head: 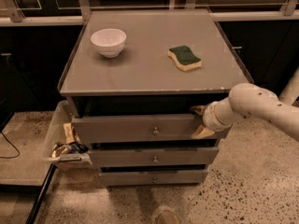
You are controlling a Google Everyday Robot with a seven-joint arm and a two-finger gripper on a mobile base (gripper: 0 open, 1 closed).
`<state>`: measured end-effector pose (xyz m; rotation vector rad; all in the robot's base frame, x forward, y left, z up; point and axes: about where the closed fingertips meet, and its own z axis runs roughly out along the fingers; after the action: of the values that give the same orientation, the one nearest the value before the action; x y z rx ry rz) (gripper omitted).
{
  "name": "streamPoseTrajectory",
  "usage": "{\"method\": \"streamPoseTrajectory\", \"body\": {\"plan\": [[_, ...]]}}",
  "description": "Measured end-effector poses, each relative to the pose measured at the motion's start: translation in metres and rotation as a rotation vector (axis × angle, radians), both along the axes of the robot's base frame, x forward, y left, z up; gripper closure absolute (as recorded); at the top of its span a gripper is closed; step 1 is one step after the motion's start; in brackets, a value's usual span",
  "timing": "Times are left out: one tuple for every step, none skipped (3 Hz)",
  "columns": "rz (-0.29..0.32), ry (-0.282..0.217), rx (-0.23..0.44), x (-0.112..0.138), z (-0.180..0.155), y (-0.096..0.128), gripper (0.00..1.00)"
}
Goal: Open top drawer
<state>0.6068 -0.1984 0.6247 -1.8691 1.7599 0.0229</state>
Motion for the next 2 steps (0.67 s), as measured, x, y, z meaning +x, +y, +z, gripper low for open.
{"method": "streamPoseTrajectory", "body": {"plan": [[0.000, 0.000, 0.000, 0.0000, 0.0059, 0.0000, 0.65], [0.009, 0.008, -0.004, -0.0097, 0.0116, -0.0034, 0.88]]}}
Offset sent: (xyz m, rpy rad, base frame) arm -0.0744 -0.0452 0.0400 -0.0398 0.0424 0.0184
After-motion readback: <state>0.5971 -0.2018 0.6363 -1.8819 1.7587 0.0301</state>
